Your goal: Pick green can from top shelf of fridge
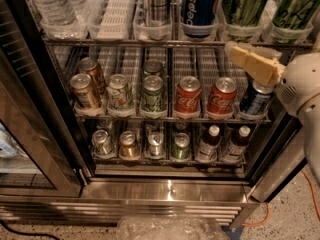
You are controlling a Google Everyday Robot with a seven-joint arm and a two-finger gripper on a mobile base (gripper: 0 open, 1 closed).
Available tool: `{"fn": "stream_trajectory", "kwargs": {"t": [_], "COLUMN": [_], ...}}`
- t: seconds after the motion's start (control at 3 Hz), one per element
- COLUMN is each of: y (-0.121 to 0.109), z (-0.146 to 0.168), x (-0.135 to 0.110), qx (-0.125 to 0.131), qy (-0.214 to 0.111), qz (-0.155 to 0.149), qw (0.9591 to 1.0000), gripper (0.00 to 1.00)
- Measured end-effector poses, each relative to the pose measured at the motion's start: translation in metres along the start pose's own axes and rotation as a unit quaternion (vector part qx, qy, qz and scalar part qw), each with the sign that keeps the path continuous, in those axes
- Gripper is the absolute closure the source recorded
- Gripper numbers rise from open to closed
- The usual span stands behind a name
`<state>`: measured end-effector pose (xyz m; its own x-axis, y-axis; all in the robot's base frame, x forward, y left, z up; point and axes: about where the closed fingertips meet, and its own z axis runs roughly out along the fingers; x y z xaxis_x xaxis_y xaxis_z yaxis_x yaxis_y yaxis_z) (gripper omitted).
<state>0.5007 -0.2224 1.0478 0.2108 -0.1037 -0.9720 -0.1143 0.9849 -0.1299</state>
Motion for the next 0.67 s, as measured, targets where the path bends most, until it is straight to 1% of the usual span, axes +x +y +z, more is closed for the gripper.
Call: {"fn": "stream_trajectory", "kwargs": {"t": [0.33,0.67], "y": [0.0006,0.0006], "z": [0.0006,0.0007], "x": [-0.0005,-0.0005], "qx": [0.0,0.0], "qy": [-0.001,-0.001], "qz": [-0.004,-0.004], "qw": [1.0,1.0], "gripper": [0.0,0.19]}}
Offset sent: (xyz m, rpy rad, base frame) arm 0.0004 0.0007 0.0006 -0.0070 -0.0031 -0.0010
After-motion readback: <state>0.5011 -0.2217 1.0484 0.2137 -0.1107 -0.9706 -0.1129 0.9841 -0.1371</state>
